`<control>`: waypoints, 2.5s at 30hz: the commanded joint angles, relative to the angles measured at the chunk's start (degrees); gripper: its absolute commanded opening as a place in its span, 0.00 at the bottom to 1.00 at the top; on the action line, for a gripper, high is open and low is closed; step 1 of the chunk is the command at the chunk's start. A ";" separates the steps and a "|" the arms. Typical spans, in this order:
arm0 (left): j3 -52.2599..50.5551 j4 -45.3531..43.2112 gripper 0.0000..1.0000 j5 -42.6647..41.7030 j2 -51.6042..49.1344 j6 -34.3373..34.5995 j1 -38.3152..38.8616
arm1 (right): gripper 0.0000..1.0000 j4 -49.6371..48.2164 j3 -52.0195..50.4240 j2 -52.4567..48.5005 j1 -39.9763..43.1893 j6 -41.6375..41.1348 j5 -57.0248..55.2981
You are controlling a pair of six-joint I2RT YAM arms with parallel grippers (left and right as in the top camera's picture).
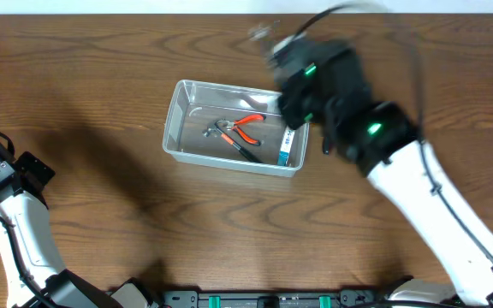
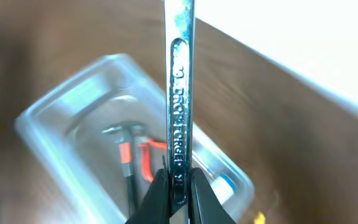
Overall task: Pack container
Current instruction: 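Carry the wrench over the container and release it inside, then move right gripper to the yellow-black screwdriver and grasp its handle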
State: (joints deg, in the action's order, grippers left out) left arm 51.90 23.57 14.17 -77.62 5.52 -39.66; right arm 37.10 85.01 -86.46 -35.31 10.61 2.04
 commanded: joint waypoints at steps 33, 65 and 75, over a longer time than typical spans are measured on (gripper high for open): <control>1.75 -0.04 0.98 0.90 -0.28 -0.72 -0.24 | 0.46 -14.12 -0.26 -17.27 -4.55 26.71 1.44; 1.75 -0.04 0.98 0.90 -0.28 -0.72 -0.24 | 0.52 17.09 -0.76 -29.77 19.12 -39.91 -1.95; 1.75 -0.04 0.98 0.90 -0.28 -0.72 -0.24 | 0.46 15.67 -0.79 -36.20 20.90 -39.26 -2.01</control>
State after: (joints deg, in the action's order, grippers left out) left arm 51.90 23.59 14.15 -77.62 5.52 -39.66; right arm 53.10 84.60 -121.08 -15.05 -27.62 0.30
